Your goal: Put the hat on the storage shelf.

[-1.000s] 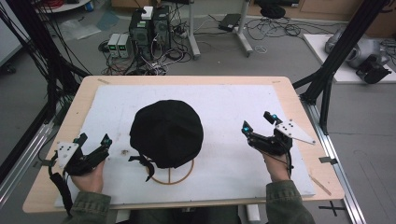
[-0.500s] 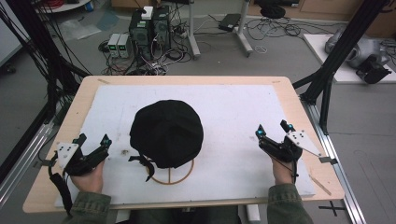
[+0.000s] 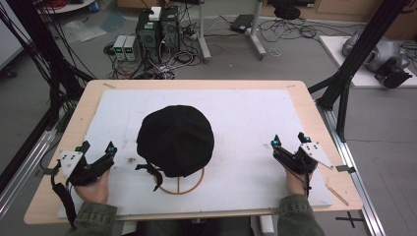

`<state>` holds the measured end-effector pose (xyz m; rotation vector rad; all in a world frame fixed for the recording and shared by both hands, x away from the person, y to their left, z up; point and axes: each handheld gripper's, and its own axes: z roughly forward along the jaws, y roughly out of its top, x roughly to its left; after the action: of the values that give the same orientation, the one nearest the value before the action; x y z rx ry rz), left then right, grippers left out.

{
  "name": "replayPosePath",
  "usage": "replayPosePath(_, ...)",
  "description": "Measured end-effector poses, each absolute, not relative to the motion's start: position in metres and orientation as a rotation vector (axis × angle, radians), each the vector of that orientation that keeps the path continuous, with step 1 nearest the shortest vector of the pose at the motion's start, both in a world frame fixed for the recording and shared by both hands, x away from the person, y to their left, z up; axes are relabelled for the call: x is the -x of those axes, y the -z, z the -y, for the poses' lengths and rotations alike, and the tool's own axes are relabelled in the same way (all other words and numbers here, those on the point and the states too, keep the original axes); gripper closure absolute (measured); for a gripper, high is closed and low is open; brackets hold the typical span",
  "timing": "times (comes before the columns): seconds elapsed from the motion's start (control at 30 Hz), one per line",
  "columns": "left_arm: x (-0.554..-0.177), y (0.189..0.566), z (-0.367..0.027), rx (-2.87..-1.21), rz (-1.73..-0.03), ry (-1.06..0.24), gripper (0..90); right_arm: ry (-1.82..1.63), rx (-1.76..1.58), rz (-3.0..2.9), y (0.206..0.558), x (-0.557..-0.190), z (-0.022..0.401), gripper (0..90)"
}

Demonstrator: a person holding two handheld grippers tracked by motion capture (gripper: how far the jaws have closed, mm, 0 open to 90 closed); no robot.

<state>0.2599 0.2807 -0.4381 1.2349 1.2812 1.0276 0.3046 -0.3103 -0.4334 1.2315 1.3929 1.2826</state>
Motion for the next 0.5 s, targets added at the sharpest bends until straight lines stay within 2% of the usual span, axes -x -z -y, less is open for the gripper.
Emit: replayPosePath(0.5, -0.2589, 0.4369, -0.2808, -1.227, -1.282, -1.025, 17.9, -1.274, -1.239, -1.395, 0.4332, -0.3035, 0.3085, 12.0)
